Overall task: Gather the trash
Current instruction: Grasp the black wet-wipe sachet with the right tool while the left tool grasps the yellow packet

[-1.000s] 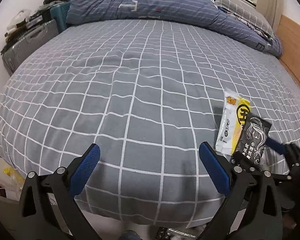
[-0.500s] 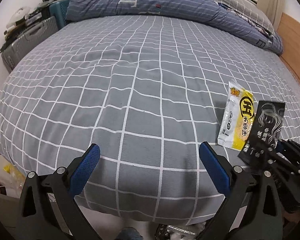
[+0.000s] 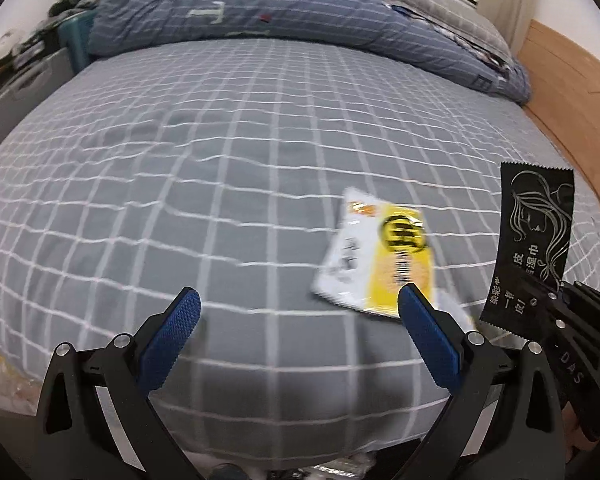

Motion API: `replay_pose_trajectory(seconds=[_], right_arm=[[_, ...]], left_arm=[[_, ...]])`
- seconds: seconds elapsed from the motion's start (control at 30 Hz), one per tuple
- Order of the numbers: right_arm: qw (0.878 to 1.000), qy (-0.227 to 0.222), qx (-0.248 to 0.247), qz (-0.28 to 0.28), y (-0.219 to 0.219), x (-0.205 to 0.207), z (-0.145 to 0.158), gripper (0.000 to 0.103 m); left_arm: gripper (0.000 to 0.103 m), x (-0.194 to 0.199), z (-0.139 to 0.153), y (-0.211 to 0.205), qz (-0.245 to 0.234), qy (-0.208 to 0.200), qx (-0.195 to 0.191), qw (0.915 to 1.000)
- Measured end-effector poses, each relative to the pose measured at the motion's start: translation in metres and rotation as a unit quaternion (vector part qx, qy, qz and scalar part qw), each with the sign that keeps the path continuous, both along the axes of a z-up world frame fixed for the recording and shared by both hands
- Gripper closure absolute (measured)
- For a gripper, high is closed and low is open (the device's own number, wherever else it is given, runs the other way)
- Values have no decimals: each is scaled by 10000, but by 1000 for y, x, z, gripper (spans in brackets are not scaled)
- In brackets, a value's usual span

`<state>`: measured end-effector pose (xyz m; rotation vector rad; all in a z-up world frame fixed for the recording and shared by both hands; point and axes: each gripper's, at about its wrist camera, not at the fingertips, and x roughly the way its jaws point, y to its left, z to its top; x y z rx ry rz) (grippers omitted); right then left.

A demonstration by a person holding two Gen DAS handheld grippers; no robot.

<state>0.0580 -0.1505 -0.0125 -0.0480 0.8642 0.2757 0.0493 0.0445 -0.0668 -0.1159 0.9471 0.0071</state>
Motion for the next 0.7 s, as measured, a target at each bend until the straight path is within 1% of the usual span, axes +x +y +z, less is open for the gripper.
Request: replay_pose_trajectory(seconds=[0.3, 0.5, 0.57, 0.63, 0.67, 0.7], right_arm=[[9994, 98, 45, -342, -55, 4, 0, 100], [9987, 173, 78, -481, -73, 6, -3, 100], [9986, 186, 88, -496, -75, 7, -3, 100], [9986, 199, 87, -489, -74, 8, -4, 100], [9986, 206, 88, -481, -73, 8, -4, 100], [9986, 211, 85, -472, -73, 9, -4, 100]], left_arm=[[6, 34, -13, -42, -218, 149, 54, 9996], [6, 52, -29, -61, -392, 302, 130, 9987], [9, 56, -37, -66, -445, 400, 161, 9981], [20, 59, -46, -70, -489, 527, 238, 9971], [23, 60, -48, -73, -499, 551, 269, 9969], [29, 61, -50, -74, -525, 558, 280, 9967]])
